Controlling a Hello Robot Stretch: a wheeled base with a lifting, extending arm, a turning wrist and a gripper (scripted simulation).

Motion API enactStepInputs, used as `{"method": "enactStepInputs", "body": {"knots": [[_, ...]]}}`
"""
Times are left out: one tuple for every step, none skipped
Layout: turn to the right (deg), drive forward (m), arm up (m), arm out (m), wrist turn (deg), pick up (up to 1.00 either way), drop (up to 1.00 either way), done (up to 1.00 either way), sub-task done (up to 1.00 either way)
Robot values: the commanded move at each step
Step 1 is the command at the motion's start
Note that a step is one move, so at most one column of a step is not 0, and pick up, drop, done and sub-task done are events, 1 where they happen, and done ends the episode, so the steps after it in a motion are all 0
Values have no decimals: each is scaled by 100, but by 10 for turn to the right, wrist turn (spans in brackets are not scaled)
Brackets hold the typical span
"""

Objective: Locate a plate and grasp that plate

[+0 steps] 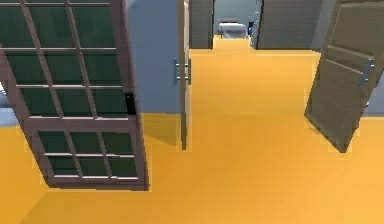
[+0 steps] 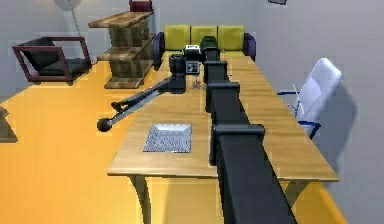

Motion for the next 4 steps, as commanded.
{"method": "enactStepInputs", "body": {"knots": [[0,0,0,0,450,0,0,0,0],[0,0,0,0,450,0,0,0,0],[0,0,-30,0,0,0,0,0,0],[0,0,0,0,0,100,0,0,0]]}}
